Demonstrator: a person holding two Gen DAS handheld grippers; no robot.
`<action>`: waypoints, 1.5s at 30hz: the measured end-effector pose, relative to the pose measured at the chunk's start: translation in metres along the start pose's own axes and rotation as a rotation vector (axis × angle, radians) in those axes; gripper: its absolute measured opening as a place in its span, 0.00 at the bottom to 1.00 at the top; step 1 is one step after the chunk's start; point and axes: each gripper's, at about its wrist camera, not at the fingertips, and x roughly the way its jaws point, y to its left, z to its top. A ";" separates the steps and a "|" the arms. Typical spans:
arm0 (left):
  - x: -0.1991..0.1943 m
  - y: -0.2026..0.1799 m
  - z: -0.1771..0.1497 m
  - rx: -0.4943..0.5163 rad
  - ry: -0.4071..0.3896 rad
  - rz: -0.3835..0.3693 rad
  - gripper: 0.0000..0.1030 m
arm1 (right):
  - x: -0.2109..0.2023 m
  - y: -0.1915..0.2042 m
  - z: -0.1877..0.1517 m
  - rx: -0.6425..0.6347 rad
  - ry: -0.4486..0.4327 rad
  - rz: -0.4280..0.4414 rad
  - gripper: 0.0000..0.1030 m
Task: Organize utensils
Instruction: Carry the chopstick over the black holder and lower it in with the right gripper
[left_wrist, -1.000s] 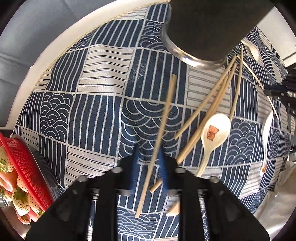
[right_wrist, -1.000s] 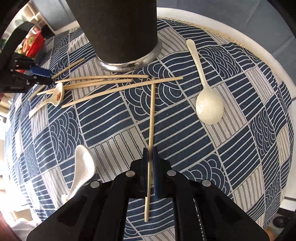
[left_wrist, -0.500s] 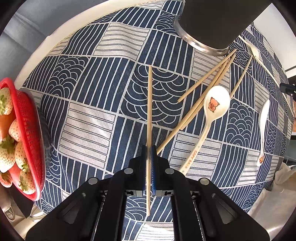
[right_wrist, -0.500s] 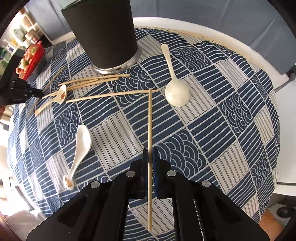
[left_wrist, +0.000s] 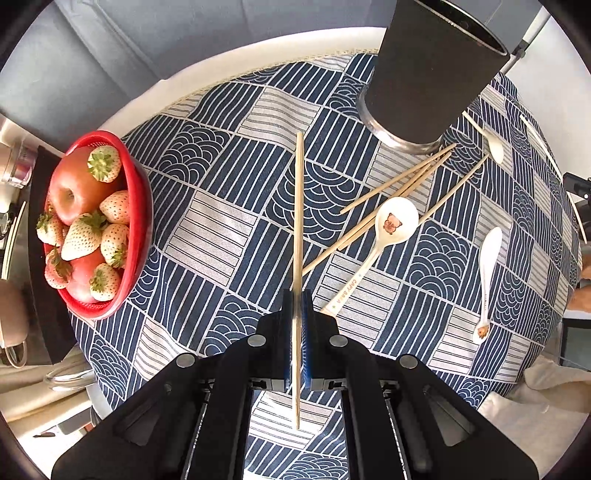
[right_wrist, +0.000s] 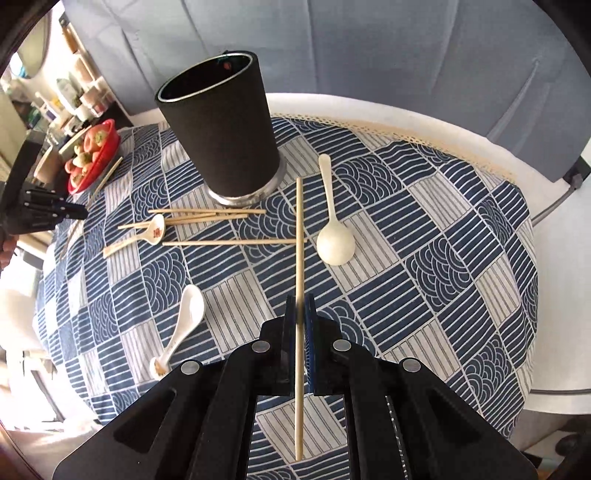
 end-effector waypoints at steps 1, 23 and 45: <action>-0.007 -0.003 -0.002 -0.003 -0.008 0.006 0.05 | -0.004 -0.001 0.002 -0.002 -0.014 0.006 0.04; -0.071 -0.062 0.035 -0.084 -0.222 0.090 0.05 | -0.085 -0.021 0.034 -0.098 -0.283 0.082 0.04; -0.113 -0.117 0.119 -0.044 -0.425 0.026 0.05 | -0.102 -0.013 0.111 -0.115 -0.412 0.192 0.04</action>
